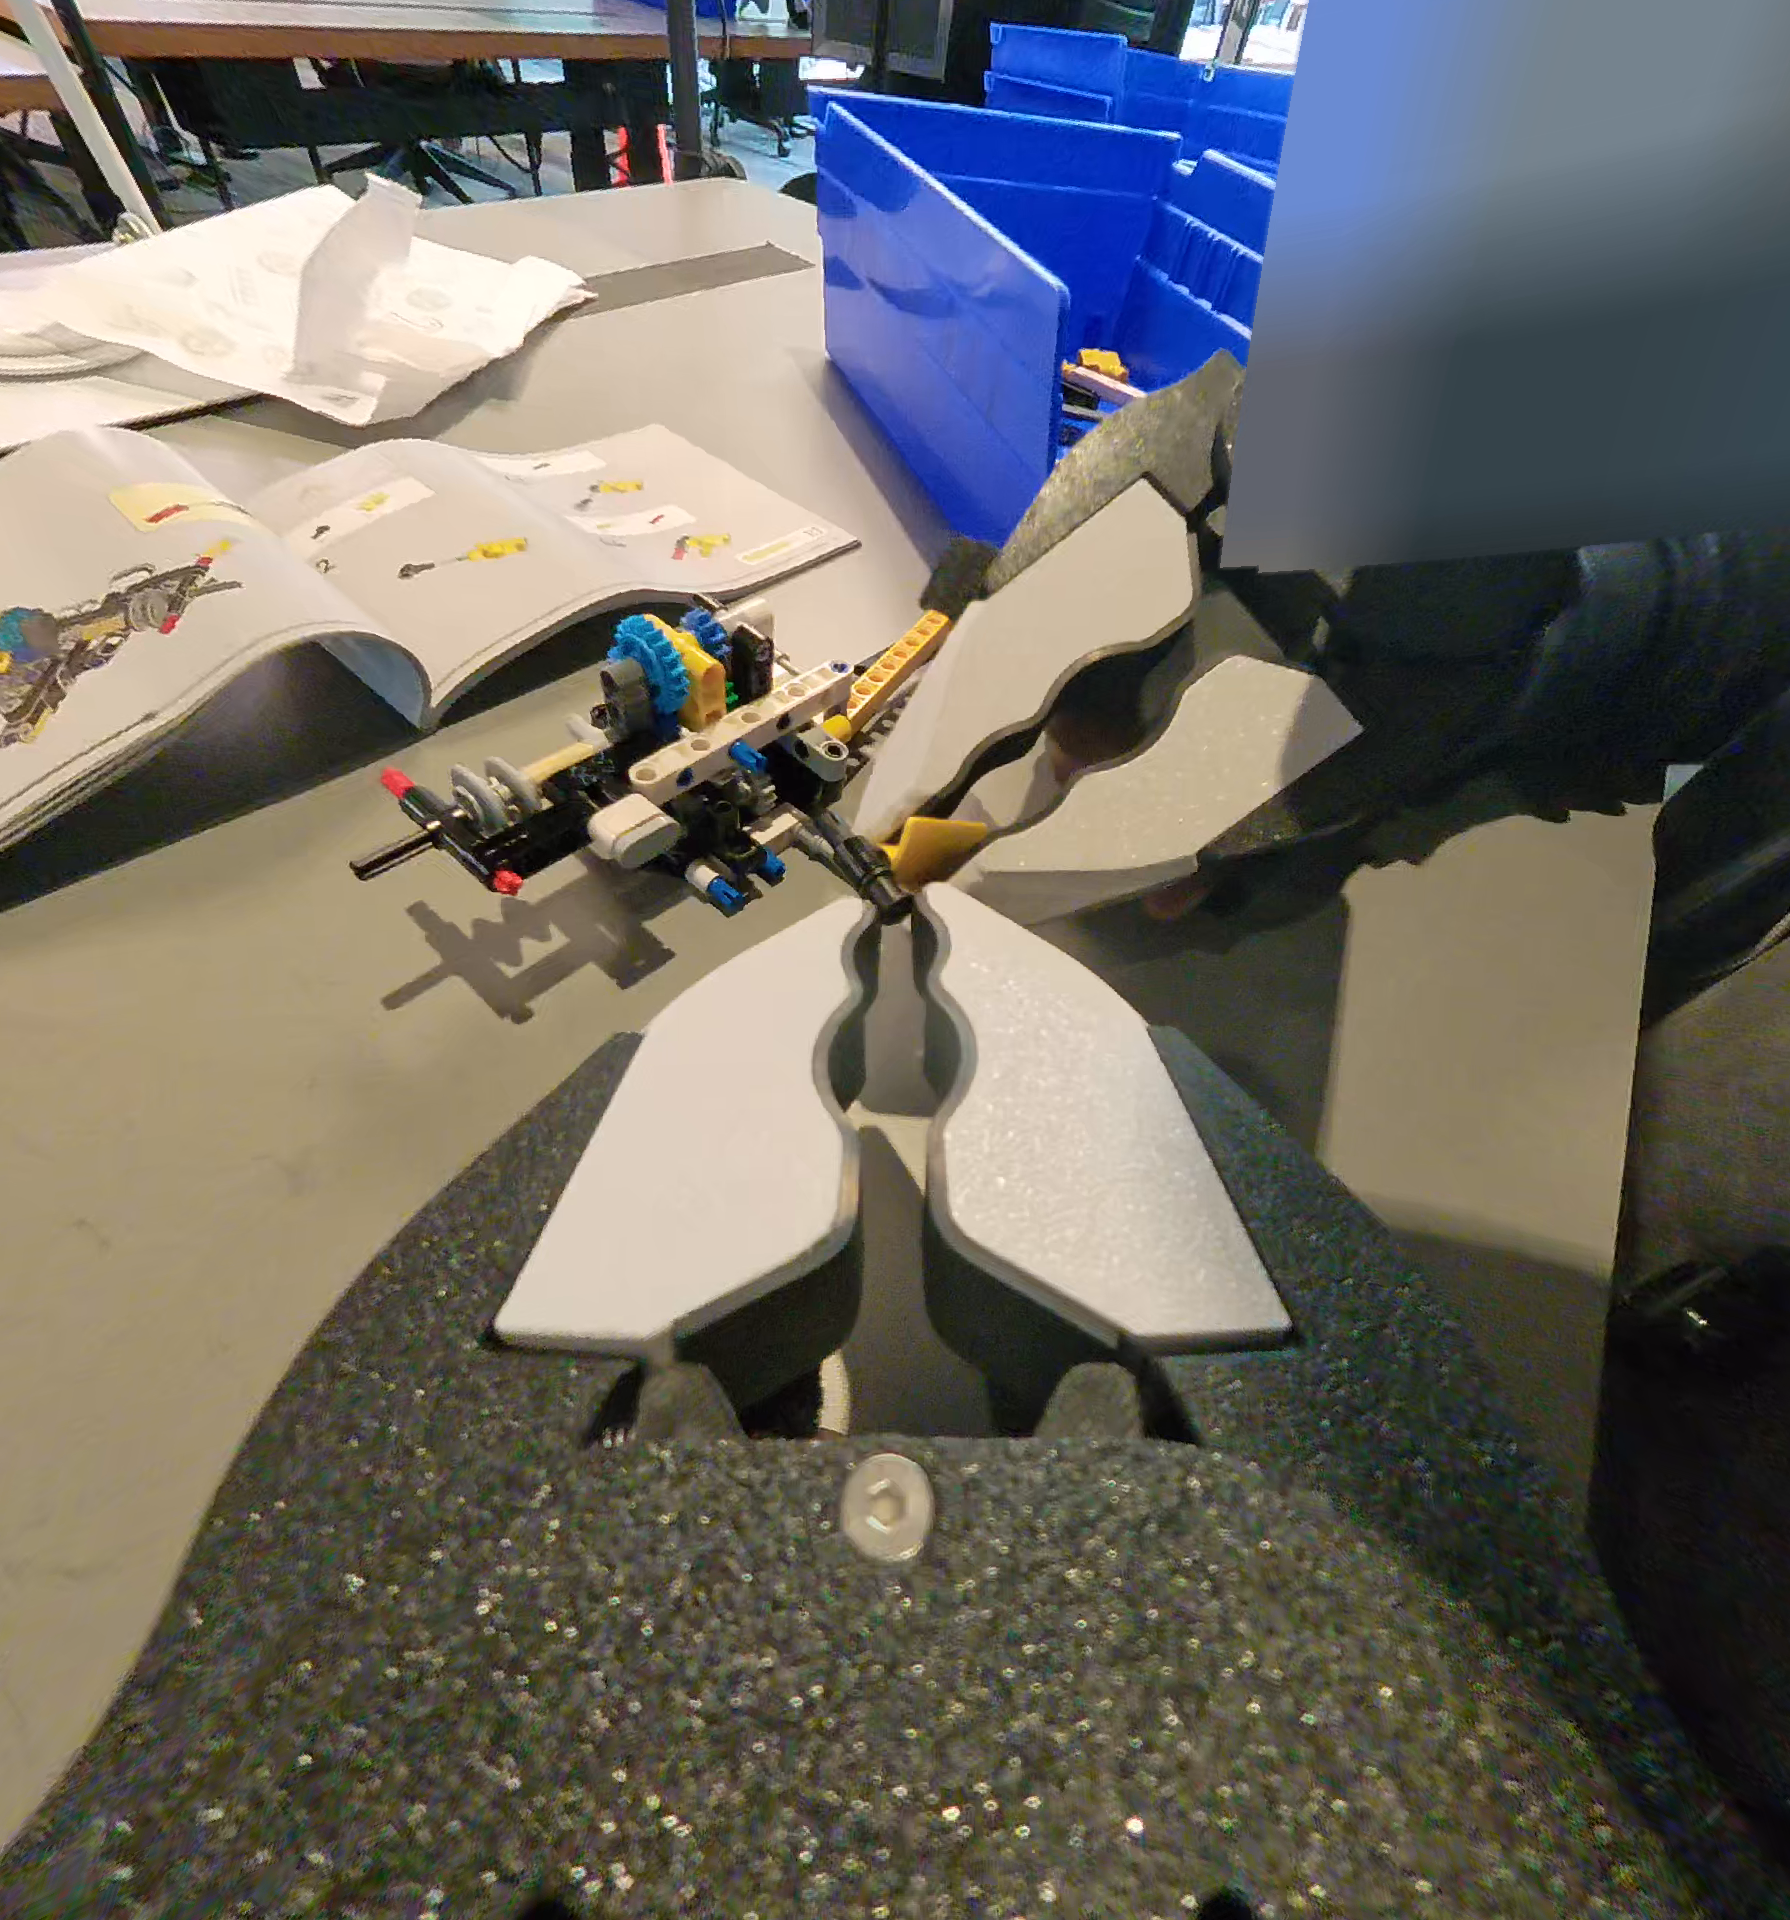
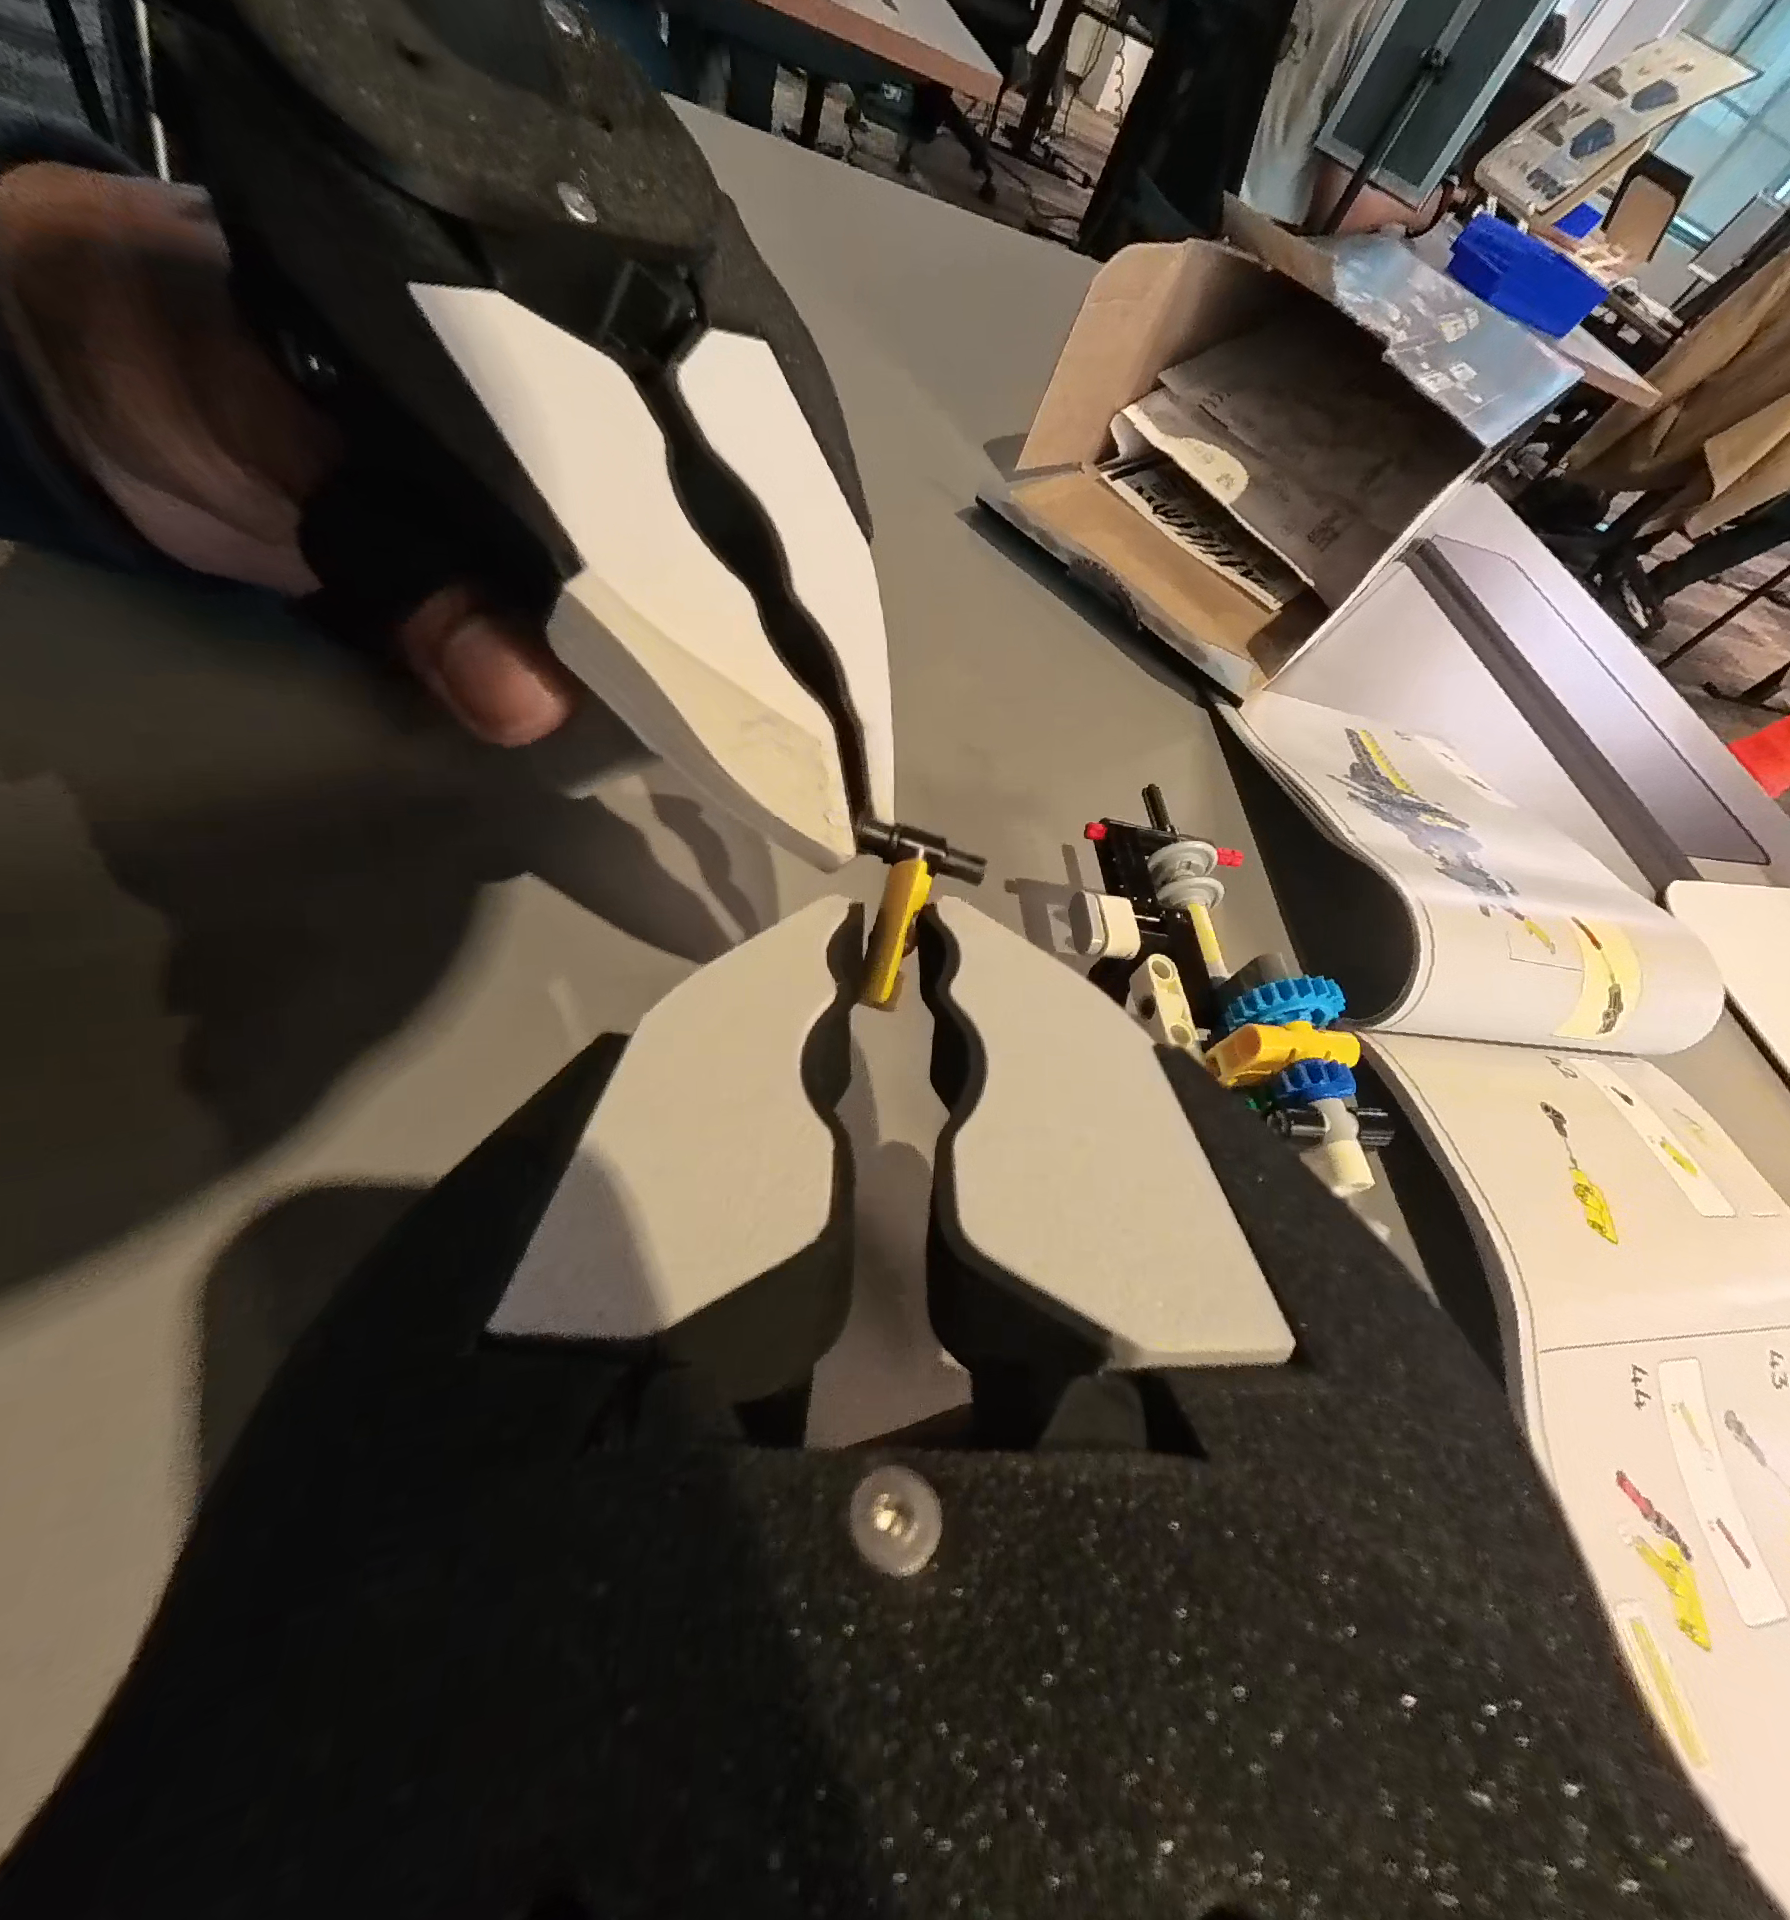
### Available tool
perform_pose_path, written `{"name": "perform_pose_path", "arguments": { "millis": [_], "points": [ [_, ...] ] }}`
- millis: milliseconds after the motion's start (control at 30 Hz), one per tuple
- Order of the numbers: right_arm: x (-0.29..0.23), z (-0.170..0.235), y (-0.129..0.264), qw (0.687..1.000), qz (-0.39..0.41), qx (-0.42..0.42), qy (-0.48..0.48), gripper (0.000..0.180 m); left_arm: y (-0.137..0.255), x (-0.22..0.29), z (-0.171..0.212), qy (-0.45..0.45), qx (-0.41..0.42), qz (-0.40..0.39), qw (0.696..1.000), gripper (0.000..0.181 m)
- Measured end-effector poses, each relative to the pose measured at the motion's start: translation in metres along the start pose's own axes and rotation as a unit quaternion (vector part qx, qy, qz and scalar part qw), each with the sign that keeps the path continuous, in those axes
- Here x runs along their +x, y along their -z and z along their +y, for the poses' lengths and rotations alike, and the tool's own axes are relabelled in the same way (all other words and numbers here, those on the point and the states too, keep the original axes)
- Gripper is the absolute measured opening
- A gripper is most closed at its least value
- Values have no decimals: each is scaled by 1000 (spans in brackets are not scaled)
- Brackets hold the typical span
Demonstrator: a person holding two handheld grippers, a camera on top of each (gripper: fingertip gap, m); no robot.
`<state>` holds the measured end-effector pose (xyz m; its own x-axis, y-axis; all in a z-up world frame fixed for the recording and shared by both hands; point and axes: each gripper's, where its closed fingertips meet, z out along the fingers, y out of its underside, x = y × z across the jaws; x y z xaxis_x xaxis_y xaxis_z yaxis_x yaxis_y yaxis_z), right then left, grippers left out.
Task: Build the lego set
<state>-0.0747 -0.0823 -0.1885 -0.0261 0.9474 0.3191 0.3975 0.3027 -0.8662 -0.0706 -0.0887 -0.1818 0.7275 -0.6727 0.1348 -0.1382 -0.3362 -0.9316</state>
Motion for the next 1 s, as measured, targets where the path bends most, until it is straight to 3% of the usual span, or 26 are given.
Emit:
{"name": "perform_pose_path", "arguments": {
  "millis": [200,533,833,1000],
  "points": [
    [1,6,0,998,-12,-27,-50,8,-3,-1,3,-2,-16,-4,1000,7],
    [-6,42,0,986,-42,-143,-75,8,-2,-7,2,15,-15,-6,1000,13],
    [-10,48,-1,981,-58,-165,-87,11,10,-42,-29,19,94,-81,992,12],
    [-9,47,-1,982,-50,-158,-86,17,20,-45,-58,-5,177,-79,981,0]
  ]
}}
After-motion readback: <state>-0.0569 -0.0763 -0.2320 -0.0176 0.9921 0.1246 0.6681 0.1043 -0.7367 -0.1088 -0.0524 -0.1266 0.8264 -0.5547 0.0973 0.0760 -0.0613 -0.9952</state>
